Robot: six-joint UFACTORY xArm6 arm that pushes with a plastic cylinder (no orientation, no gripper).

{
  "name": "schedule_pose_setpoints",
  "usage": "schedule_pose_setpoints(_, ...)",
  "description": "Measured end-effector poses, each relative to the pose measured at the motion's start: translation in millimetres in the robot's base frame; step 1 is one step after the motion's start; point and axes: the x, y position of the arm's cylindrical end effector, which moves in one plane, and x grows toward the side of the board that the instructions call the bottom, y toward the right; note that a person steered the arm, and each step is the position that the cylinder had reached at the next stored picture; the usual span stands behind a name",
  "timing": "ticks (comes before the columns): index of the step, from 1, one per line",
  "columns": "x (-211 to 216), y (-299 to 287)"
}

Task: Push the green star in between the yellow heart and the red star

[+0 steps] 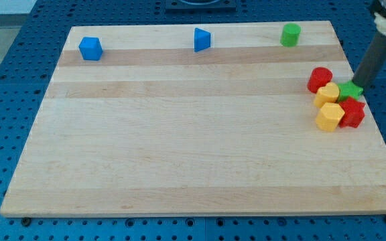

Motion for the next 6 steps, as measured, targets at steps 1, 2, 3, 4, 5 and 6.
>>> schedule_pose_setpoints(1, 39, -16)
schedule_pose_setpoints(2, 42, -16)
schedule_pose_setpoints(3, 41, -14)
schedule_pose_setpoints(4, 40, -12)
schedule_pose_setpoints(5, 39, -12)
schedule_pose_setpoints(6, 7, -6)
